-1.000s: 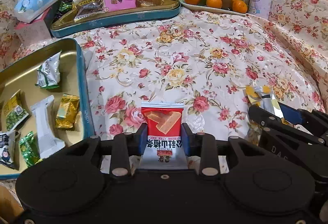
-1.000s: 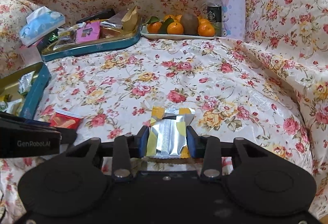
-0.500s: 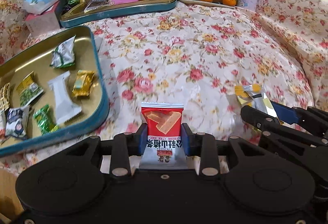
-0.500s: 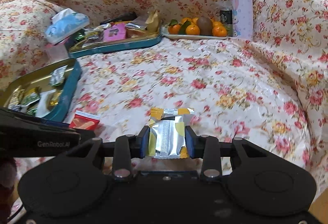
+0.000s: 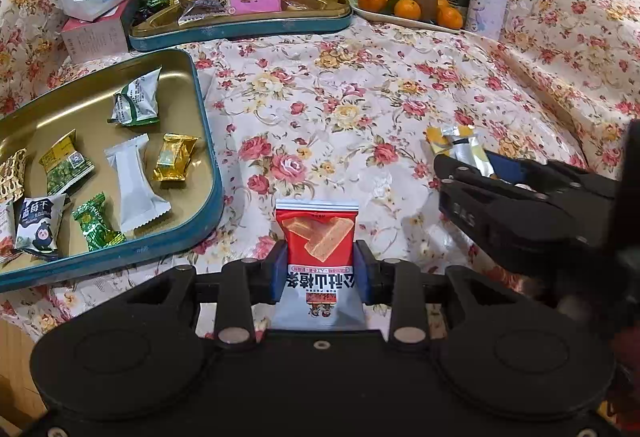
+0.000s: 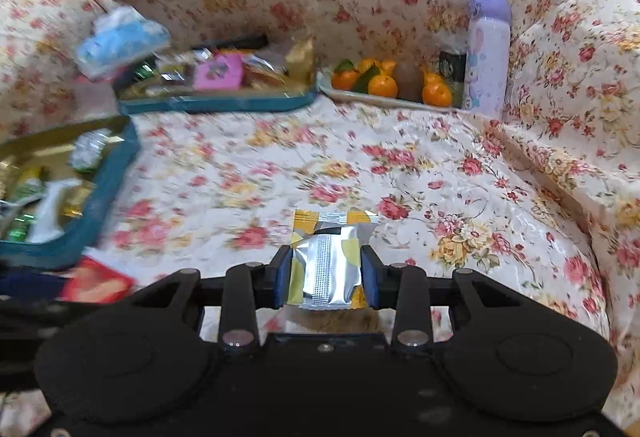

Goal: Organize snacks
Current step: 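Carry both held packets over the teal-rimmed gold tray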

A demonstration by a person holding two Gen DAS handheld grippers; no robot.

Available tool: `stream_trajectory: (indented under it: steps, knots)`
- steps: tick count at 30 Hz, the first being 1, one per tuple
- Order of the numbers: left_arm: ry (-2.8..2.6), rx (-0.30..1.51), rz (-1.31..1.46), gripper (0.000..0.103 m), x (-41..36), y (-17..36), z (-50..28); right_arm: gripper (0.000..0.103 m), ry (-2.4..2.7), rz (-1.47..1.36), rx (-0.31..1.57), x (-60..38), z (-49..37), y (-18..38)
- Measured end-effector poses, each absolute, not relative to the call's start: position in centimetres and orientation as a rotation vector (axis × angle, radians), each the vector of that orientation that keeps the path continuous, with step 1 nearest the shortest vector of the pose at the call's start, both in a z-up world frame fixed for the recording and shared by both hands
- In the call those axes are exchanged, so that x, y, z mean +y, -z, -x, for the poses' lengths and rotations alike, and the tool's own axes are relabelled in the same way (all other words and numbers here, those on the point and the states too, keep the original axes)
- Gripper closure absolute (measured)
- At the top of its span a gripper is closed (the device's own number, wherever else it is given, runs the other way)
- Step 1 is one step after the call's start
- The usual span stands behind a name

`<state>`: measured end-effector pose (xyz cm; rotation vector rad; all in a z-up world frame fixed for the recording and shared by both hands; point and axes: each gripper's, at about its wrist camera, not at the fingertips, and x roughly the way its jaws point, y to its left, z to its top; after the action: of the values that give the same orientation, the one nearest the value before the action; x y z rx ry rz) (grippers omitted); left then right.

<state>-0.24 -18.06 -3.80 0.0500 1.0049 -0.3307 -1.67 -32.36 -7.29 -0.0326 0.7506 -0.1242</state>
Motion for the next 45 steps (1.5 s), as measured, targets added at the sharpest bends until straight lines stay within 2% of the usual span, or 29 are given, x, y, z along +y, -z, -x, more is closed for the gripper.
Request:
stream_trajectory:
  steps: [12,15,25,37,45]
  knots:
    - [0.334,1.047,-0.051,0.061,-18.4,5.0,-0.6,0.060,0.131,0.055,0.749,-32.7,1.2,8.6]
    - [0.340,1.035,-0.059,0.061,-18.4,4.6,-0.4,0.067,0.103,0.023,0.766,-33.0,1.3,8.3]
    - [0.341,1.012,-0.088,0.061,-17.0,3.0,1.9,0.067,-0.032,-0.038,0.780,-31.2,6.2,5.3]
    - [0.258,1.075,-0.073,0.061,-12.4,4.1,5.9,0.067,-0.220,-0.049,0.904,-25.8,11.8,5.2]
    - [0.177,1.065,-0.022,0.061,-8.4,3.1,6.3,0.067,-0.363,-0.039,0.948,-22.2,11.9,4.5]
